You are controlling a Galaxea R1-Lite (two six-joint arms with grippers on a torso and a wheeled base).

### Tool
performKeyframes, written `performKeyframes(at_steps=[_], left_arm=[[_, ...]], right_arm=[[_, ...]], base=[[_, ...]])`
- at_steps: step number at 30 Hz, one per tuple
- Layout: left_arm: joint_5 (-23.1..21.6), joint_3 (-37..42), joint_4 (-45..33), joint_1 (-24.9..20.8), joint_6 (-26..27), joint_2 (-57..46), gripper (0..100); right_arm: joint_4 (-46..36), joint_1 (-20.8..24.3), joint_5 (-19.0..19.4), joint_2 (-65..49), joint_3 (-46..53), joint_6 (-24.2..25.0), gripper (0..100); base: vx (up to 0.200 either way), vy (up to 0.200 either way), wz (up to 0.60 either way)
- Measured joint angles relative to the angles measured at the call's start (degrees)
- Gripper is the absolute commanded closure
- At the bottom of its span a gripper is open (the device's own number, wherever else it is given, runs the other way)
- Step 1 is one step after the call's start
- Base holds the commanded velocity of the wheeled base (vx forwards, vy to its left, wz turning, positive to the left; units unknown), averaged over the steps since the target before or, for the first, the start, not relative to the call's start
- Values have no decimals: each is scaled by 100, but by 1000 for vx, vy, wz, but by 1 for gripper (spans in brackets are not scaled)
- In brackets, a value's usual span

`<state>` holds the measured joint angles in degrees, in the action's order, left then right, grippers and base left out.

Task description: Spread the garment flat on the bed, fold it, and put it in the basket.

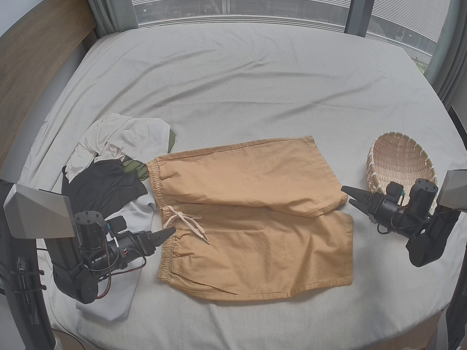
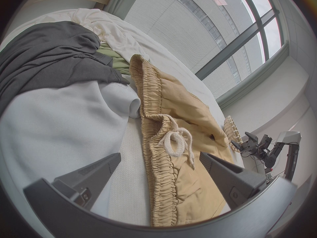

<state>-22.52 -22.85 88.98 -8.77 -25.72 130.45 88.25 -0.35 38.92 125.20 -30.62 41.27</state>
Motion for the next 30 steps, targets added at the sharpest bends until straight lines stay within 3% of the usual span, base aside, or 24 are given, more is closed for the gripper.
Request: performKeyframes(at_steps=[3, 12, 26, 27, 30], left_arm=[[2, 0, 0, 9, 0, 0, 0], [2, 22, 0, 20, 0, -2, 0], [10, 11, 0, 26, 0, -10, 0], [10, 11, 0, 26, -2, -10, 0], [10, 9, 0, 26, -2, -10, 0]], right_arm=[[0, -16, -11, 13, 20, -49, 0], [-46, -66, -6, 176, 354, -803, 0], [-44, -96, -1, 581, 434, -847, 0], [-44, -96, -6, 597, 408, -834, 100], [-41, -77, -59, 622, 351, -783, 100]], base=[[0, 0, 0], [0, 0, 0], [0, 0, 0], [0, 0, 0], [0, 0, 0]])
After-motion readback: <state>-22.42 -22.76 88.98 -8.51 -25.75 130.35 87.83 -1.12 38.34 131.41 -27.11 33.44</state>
